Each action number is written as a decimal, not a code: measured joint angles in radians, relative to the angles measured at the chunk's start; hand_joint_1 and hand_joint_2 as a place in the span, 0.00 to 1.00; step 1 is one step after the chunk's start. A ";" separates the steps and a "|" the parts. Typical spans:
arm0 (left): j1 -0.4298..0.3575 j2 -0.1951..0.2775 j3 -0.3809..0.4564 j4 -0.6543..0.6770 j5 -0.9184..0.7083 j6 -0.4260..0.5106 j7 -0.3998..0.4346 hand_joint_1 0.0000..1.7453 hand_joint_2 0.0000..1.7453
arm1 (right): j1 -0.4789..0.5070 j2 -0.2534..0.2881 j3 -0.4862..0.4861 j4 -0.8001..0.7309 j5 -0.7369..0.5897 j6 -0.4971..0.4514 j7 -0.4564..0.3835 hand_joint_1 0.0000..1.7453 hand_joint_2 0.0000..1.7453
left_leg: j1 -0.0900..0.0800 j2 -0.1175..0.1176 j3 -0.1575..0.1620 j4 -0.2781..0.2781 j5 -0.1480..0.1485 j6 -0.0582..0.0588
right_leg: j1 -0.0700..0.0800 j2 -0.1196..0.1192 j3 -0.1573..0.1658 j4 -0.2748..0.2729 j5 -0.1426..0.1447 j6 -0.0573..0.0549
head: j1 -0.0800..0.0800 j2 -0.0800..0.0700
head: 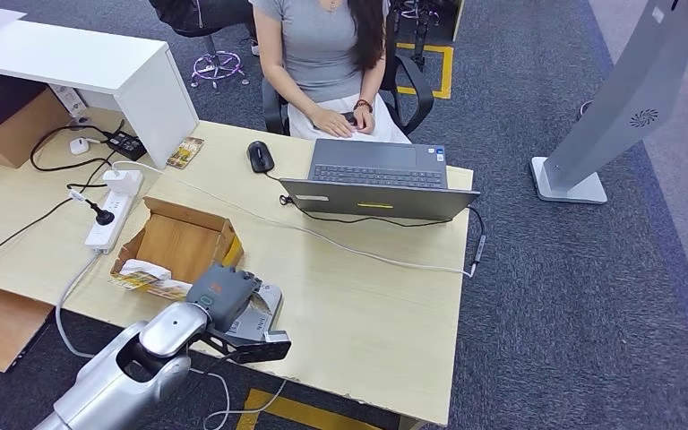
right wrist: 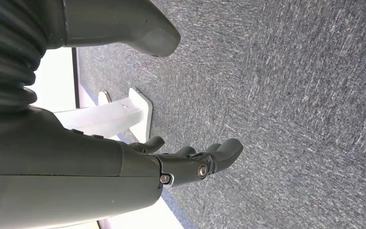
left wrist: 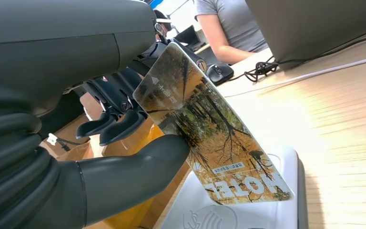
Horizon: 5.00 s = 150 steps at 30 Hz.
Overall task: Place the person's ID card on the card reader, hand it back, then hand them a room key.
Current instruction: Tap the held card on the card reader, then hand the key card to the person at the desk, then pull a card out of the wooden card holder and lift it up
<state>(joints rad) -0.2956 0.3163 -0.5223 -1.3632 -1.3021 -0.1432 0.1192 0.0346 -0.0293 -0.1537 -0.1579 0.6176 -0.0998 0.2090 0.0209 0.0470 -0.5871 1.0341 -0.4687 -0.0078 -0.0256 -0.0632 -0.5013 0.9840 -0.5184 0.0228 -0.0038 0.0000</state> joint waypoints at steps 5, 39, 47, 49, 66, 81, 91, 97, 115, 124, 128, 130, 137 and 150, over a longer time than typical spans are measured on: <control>-0.003 -0.002 -0.001 0.002 -0.006 -0.003 0.008 1.00 1.00 | 0.000 0.000 -0.002 0.000 -0.001 -0.002 0.000 0.00 1.00 | 0.000 0.000 0.000 0.000 0.001 0.001 | 0.000 0.000 0.000 0.000 0.000 0.000 | 0.000 0.000; -0.199 -0.020 0.118 -0.033 -0.156 0.231 0.079 1.00 1.00 | 0.002 0.002 -0.004 0.000 0.016 -0.021 -0.041 0.00 1.00 | 0.000 0.000 -0.002 0.000 0.002 0.001 | 0.000 0.000 -0.002 0.001 0.002 0.000 | 0.000 0.000; -0.301 -0.007 0.170 -0.019 -0.203 0.235 0.084 1.00 1.00 | 0.002 0.002 -0.004 0.000 0.013 -0.014 -0.064 0.00 1.00 | 0.000 0.000 -0.002 0.000 0.002 0.001 | 0.000 0.000 -0.002 0.001 0.002 0.000 | 0.000 0.000; -0.331 -0.004 0.184 -0.005 -0.215 0.237 0.092 1.00 1.00 | 0.002 0.002 -0.004 0.000 0.013 -0.015 -0.073 0.00 1.00 | 0.000 0.000 -0.002 0.000 0.002 0.001 | 0.000 0.000 -0.002 0.001 0.002 0.000 | 0.000 0.000; -0.451 0.008 0.212 0.077 -0.238 0.227 0.097 1.00 1.00 | 0.001 0.001 -0.010 0.000 0.018 -0.009 -0.125 0.00 1.00 | 0.000 0.000 -0.002 0.000 0.002 0.001 | 0.000 0.000 -0.003 0.001 0.002 0.000 | 0.000 0.000; -0.451 0.022 0.213 0.110 -0.244 0.232 0.096 1.00 1.00 | 0.000 0.001 -0.010 0.000 0.021 -0.011 -0.118 0.00 1.00 | 0.000 0.000 -0.003 0.000 0.002 0.001 | 0.000 0.000 -0.003 0.001 0.002 0.000 | 0.000 0.000; -0.451 0.023 0.213 0.118 -0.247 0.232 0.096 0.00 1.00 | 0.000 0.001 -0.010 0.000 0.030 -0.011 -0.117 0.00 1.00 | 0.000 0.000 -0.003 0.000 0.002 0.001 | 0.000 0.000 -0.003 0.001 0.002 0.000 | 0.000 0.000; -0.444 0.022 0.213 0.120 -0.260 0.229 0.101 0.00 1.00 | 0.000 0.001 -0.010 0.000 0.034 -0.013 -0.109 0.00 1.00 | 0.000 0.000 -0.003 0.000 0.002 0.001 | 0.000 0.000 -0.003 0.001 0.002 0.000 | 0.000 0.000; -0.368 0.018 0.215 0.067 -0.167 0.248 0.070 0.00 1.00 | 0.000 0.002 -0.010 0.000 0.032 -0.020 -0.104 0.00 1.00 | 0.000 0.000 -0.003 0.000 0.002 0.001 | 0.000 0.000 -0.003 0.001 0.002 0.000 | 0.000 0.000; -0.083 0.044 0.218 -0.303 -0.030 0.233 0.014 0.00 1.00 | 0.006 0.008 -0.029 0.000 0.011 -0.039 -0.092 0.00 1.00 | 0.000 0.001 -0.005 0.000 0.001 0.002 | 0.000 0.001 -0.007 0.000 0.001 0.000 | 0.000 0.000; -0.043 0.056 0.218 -0.365 -0.025 0.233 0.014 0.00 1.00 | 0.006 0.009 -0.033 0.000 0.011 -0.040 -0.092 0.00 1.00 | 0.000 0.001 -0.006 0.000 0.002 0.001 | 0.000 0.000 -0.007 0.001 0.001 0.000 | 0.000 0.000; -0.026 0.060 0.218 -0.387 -0.019 0.237 0.010 0.00 1.00 | 0.006 0.009 -0.037 0.000 0.007 -0.041 -0.092 0.00 1.00 | 0.000 0.001 -0.005 0.000 0.002 0.001 | 0.000 0.000 -0.006 0.001 0.002 0.000 | 0.000 0.000; 0.171 0.095 0.233 -0.521 -0.004 0.330 -0.017 0.00 1.00 | 0.012 0.017 -0.054 0.000 -0.010 -0.062 -0.098 0.00 1.00 | 0.000 0.002 -0.006 0.000 0.002 0.001 | 0.000 0.002 -0.006 0.001 0.001 0.001 | 0.000 0.000; 0.467 0.117 0.364 -0.581 0.004 0.418 -0.031 0.00 1.00 | 0.019 0.028 -0.078 0.000 -0.019 -0.092 -0.101 0.00 1.00 | 0.000 0.001 -0.007 0.000 0.002 0.001 | 0.000 0.000 -0.009 0.001 0.000 0.000 | 0.000 0.000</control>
<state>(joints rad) 0.1711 0.4333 -0.1584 -1.9441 -1.2978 0.2745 0.0881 0.0531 -0.0010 -0.2313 -0.1579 0.5982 -0.1922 0.1077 0.0208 0.0475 -0.5938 1.0336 -0.4668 -0.0066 -0.0254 -0.0630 -0.5099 0.9848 -0.5181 0.0231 -0.0038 0.0000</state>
